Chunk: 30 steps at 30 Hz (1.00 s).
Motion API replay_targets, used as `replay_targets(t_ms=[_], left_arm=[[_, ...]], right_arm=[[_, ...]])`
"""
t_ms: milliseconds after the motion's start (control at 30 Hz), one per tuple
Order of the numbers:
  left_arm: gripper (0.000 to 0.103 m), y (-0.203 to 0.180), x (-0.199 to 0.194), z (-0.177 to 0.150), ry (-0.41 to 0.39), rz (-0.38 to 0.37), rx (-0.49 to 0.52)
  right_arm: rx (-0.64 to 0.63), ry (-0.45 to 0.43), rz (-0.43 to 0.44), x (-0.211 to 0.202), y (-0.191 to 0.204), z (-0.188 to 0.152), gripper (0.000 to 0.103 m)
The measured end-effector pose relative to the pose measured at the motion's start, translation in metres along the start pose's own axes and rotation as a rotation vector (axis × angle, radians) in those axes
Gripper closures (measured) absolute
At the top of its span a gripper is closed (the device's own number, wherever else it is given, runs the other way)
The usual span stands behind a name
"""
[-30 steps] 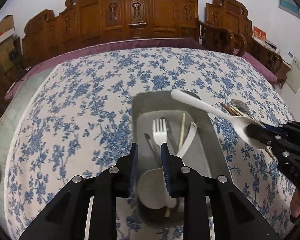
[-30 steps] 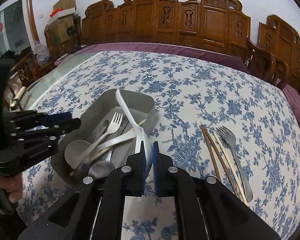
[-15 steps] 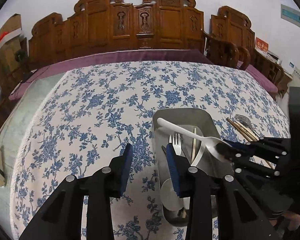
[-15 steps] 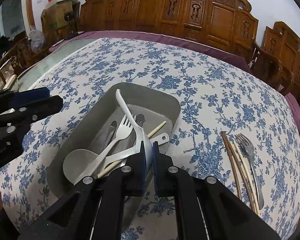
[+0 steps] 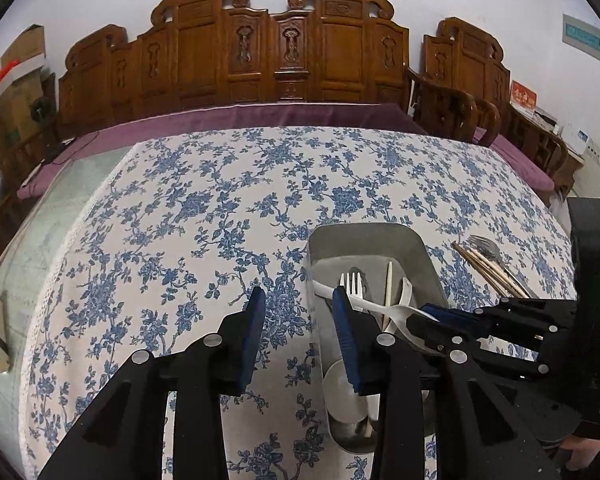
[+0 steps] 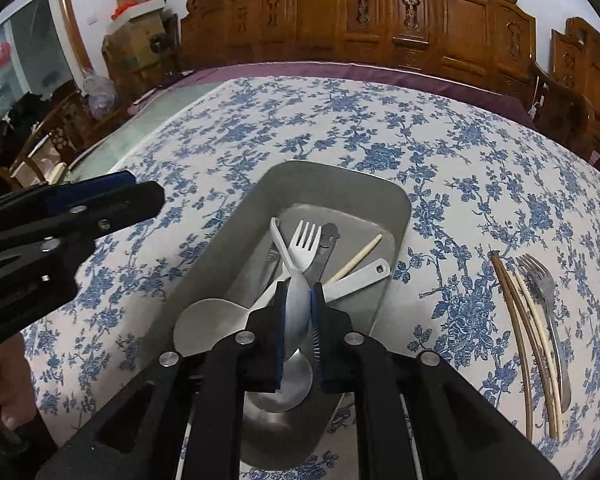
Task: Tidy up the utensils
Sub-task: 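Open the left gripper in the tray while the right gripper lowers the white fork into it, then grasp a metal fork from the pile with the right gripper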
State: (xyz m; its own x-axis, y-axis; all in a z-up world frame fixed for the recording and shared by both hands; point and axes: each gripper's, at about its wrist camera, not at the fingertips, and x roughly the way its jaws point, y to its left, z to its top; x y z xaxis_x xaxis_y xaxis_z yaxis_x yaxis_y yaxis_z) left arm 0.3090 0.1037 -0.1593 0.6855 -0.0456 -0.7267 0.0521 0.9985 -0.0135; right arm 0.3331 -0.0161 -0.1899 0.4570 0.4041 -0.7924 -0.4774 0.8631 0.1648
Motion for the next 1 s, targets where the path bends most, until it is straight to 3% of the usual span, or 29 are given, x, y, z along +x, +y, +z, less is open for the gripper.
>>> replay_targets(t_ms=[567, 1000], left_arm=[[0.070, 0.000, 0.000, 0.000, -0.001, -0.002, 0.000], [0.070, -0.002, 0.000, 0.001, -0.001, -0.006, 0.002]], right_arm=[[-0.007, 0.017, 0.121, -0.012, 0.007, -0.013, 0.080], [-0.046, 0.026, 0.166, -0.014, 0.008, -0.021, 0.078]])
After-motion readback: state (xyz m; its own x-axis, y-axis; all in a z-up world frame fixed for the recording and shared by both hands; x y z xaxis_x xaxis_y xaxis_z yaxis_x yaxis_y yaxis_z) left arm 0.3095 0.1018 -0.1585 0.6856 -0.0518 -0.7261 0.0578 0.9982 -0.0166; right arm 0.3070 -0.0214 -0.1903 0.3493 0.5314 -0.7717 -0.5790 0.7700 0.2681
